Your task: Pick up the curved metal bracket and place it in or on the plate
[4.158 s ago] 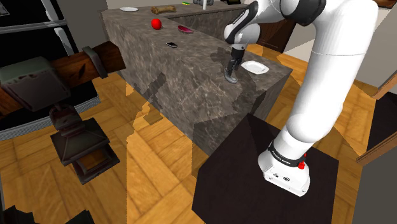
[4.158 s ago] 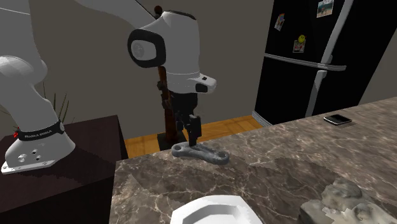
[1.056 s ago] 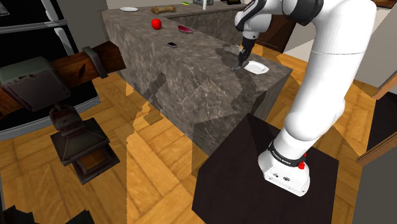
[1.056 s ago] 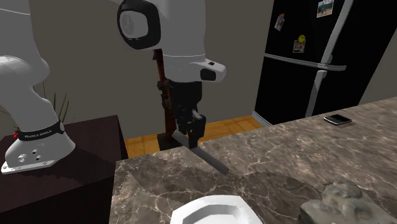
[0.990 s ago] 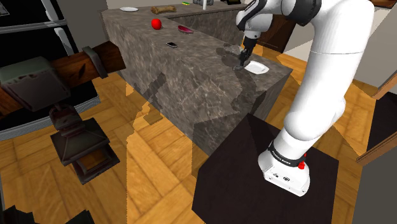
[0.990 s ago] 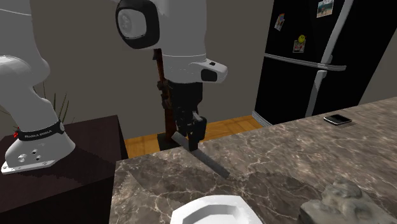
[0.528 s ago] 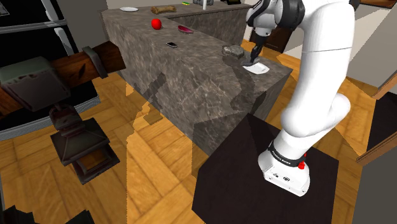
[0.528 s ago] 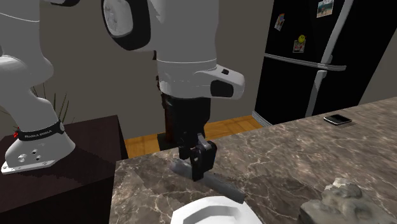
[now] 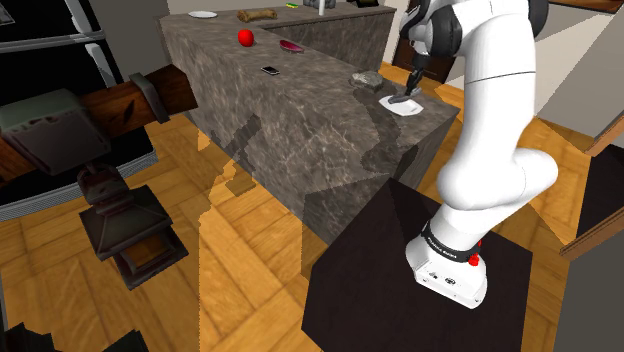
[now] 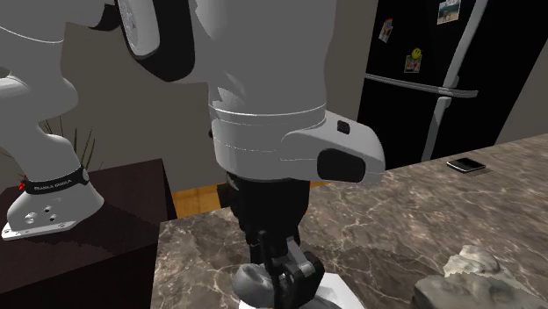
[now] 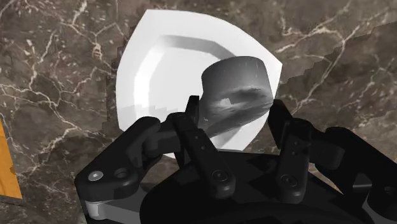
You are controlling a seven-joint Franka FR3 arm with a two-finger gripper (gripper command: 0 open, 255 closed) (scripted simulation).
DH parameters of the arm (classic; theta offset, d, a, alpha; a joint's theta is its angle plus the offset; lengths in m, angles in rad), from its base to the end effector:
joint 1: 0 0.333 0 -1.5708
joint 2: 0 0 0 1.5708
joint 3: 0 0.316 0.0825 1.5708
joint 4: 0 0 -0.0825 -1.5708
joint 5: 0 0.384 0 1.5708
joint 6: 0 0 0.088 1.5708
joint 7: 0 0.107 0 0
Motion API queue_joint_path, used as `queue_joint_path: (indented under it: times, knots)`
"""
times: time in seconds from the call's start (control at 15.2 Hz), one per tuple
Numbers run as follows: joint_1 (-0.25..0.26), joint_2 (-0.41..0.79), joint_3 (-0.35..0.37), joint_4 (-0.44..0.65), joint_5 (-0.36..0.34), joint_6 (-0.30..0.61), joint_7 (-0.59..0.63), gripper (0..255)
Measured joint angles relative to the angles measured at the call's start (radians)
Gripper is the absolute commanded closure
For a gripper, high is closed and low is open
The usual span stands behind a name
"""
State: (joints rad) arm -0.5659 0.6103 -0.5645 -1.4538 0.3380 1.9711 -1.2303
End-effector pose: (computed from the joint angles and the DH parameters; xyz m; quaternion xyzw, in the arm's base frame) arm 0.3831 -0.5917 0.3693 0.9997 0.0256 0.0006 0.0024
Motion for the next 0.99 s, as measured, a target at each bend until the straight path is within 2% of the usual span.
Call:
queue_joint_path:
  times: [0.99]
  knots:
    - [-0.017,0.086,0.033,-0.052,0.048,0.134,-0.03,255]
